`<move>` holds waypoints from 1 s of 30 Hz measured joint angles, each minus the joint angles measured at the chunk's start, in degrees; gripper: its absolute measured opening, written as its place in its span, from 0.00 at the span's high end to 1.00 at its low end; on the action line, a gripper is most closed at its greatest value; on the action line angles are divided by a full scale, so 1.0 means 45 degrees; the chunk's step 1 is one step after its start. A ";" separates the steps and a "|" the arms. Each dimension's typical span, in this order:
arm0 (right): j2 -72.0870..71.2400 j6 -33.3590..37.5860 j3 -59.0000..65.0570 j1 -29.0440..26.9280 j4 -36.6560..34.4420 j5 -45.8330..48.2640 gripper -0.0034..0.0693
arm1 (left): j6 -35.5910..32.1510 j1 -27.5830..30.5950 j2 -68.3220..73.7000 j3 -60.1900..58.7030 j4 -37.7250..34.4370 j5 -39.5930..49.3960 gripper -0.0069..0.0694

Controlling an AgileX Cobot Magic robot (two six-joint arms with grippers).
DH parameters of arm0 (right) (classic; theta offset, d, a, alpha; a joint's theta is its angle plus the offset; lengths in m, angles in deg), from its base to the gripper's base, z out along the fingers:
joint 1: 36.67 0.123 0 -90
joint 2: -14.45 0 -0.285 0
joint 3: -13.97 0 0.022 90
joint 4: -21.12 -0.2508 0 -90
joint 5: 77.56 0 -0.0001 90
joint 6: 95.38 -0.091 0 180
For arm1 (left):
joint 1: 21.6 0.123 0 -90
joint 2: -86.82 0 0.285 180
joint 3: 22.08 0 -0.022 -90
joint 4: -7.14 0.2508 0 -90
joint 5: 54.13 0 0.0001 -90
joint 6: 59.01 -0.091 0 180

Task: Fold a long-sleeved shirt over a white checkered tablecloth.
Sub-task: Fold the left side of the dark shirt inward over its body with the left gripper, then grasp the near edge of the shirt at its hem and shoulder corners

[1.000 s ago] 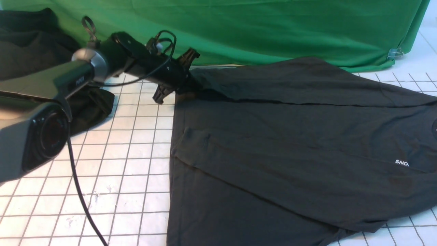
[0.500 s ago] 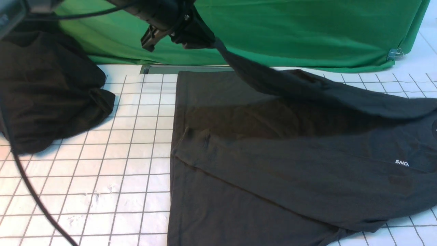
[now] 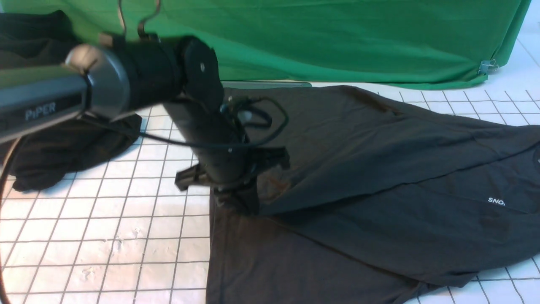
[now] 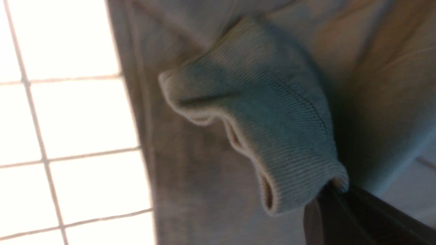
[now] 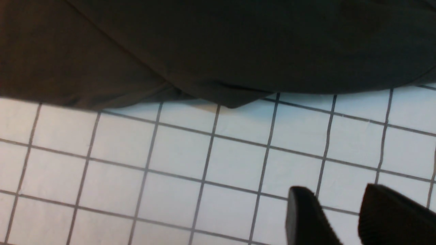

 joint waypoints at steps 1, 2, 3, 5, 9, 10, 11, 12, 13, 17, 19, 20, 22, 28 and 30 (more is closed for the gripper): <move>0.0000 0.0000 0.0000 0.0000 0.0000 0.0000 0.63 | 0.0032 -0.0002 0.0000 -0.0198 0.0025 -0.0087 0.89; 0.0000 -0.0018 0.0000 0.0000 0.0000 0.0000 0.63 | 0.0045 -0.0026 0.0000 -0.0428 0.0039 -0.0164 0.88; 0.0000 -0.0016 0.0000 0.0000 0.0000 0.0000 0.63 | 0.0058 -0.0027 -0.0010 -0.0635 0.0052 -0.0165 0.87; 0.0000 -0.0016 0.0000 0.0000 0.0000 0.0000 0.63 | 0.0077 -0.0041 -0.0010 -0.0945 0.0063 -0.0006 0.83; 0.0000 -0.0056 0.0000 0.0000 0.0000 -0.0010 0.63 | 0.0012 -0.0041 -0.0010 -0.0969 0.0258 0.0629 0.73; 0.0000 -0.0056 0.0000 0.0000 0.0000 -0.0010 0.63 | -0.0008 -0.0041 -0.0014 -0.0914 0.0352 0.0847 0.69; 0.0000 -0.0070 0.0000 0.0000 0.0000 -0.0015 0.63 | -0.0008 -0.0041 -0.0024 -0.0758 0.0501 0.1275 0.64; 0.0000 -0.0070 0.0000 0.0000 0.0000 -0.0015 0.63 | -0.0017 -0.0041 -0.0024 -0.0576 0.0651 0.1676 0.58; 0.0000 -0.0070 0.0000 0.0000 0.0000 -0.0031 0.63 | -0.0045 -0.0041 -0.0047 -0.0316 0.0865 0.2258 0.53; 0.0000 -0.0070 0.0000 0.0000 0.0000 -0.0041 0.63 | -0.0377 -0.0041 -0.0314 0.0115 0.1106 0.2788 0.39; 0.0000 -0.0070 0.0000 0.0000 0.0000 -0.0041 0.63 | -0.0436 -0.0093 -0.0739 -0.0039 0.0980 0.2889 0.32; 0.0000 -0.0070 0.0000 0.0000 0.0000 -0.0041 0.63 | -0.0448 -0.0184 -0.0952 -0.0266 0.0952 0.2886 0.30; 0.0000 -0.0070 0.0000 0.0000 0.0000 -0.0041 0.62 | -0.0436 -0.0498 -0.1348 -0.1018 0.0980 0.2898 0.28; 0.0000 -0.0148 0.0000 0.0000 0.0000 -0.0160 0.63 | -0.0132 -0.1766 -0.1614 -0.3793 0.0792 0.2181 0.27; 0.0000 -0.0238 0.0000 0.0000 0.0000 -0.0278 0.62 | -0.0054 -0.1961 -0.1604 -0.4547 0.0426 0.1099 0.27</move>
